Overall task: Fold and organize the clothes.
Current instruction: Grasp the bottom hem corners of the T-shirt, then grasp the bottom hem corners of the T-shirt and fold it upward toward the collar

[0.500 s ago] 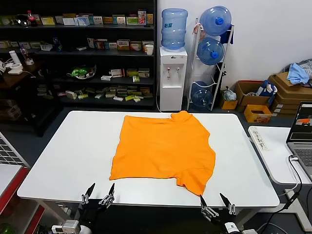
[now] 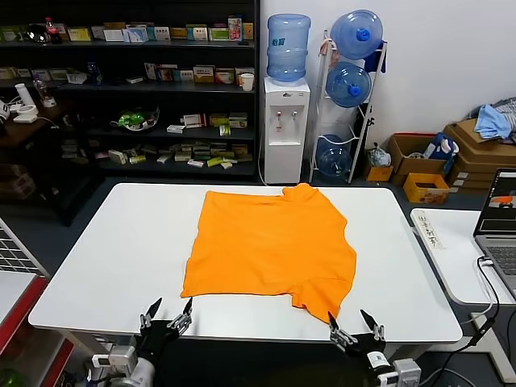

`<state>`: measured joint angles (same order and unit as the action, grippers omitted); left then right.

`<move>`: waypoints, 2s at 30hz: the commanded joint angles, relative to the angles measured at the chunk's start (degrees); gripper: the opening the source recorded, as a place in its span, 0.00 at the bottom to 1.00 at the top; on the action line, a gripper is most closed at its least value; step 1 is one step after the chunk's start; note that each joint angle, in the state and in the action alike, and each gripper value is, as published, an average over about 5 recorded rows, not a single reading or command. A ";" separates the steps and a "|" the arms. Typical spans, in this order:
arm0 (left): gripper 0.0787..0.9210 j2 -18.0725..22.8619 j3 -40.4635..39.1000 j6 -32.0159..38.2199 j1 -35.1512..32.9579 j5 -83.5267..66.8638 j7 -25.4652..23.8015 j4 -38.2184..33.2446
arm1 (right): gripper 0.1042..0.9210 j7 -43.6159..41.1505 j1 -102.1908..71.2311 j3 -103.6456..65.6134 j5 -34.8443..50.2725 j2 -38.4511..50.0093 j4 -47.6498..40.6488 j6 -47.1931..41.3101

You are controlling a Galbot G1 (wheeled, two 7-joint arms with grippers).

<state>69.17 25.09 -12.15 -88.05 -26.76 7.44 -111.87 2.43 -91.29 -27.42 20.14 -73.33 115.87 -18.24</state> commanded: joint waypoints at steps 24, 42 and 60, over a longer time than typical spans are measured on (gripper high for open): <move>0.79 -2.39 -2.94 -7.01 7.60 -2.96 0.65 6.26 | 0.49 2.48 7.57 3.75 0.13 0.07 -5.70 -7.36; 0.18 -1.32 -3.61 -2.12 8.38 -1.64 -0.60 9.40 | 0.02 2.67 5.06 3.07 -0.36 -0.13 -4.13 -4.60; 0.02 -6.85 -3.42 -5.38 -8.05 -12.58 9.50 -9.90 | 0.02 8.73 -17.64 0.62 4.13 8.50 13.38 -2.44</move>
<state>64.46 21.82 -16.64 -88.24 -34.89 12.63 -113.38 9.18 -99.17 -26.11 23.01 -68.05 122.15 -21.84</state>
